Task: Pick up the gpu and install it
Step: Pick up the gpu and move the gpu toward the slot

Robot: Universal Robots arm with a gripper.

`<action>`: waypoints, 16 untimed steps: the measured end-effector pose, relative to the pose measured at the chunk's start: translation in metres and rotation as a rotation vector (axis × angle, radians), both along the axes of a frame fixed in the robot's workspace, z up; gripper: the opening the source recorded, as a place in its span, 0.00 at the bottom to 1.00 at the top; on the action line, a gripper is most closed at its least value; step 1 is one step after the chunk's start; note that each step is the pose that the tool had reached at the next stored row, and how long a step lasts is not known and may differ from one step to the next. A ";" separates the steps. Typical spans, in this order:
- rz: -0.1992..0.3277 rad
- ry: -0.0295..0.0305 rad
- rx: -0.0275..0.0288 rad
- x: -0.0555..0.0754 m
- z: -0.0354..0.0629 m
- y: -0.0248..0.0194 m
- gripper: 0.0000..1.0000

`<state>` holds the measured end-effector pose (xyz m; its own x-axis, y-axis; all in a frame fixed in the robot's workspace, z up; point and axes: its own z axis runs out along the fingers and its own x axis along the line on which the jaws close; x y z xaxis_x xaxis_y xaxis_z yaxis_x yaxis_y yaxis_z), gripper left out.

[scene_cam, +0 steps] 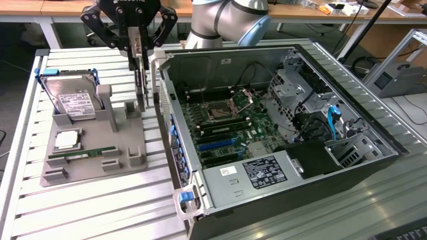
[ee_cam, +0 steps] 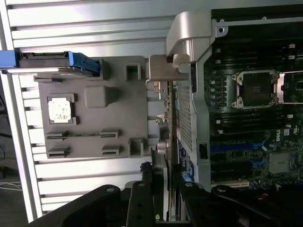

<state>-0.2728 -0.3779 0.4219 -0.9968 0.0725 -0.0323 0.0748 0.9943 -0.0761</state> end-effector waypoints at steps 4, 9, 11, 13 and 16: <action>0.000 0.0002 0.0000 0.007 0.0000 -0.0025 0.27; 0.000 0.0002 0.0000 0.016 0.0000 -0.0047 0.27; 0.000 0.0002 0.0000 0.019 0.0000 -0.0055 0.27; 0.000 0.0002 0.0000 0.022 0.0000 -0.0063 0.27; 0.000 0.0003 0.0000 0.027 0.0000 -0.0075 0.27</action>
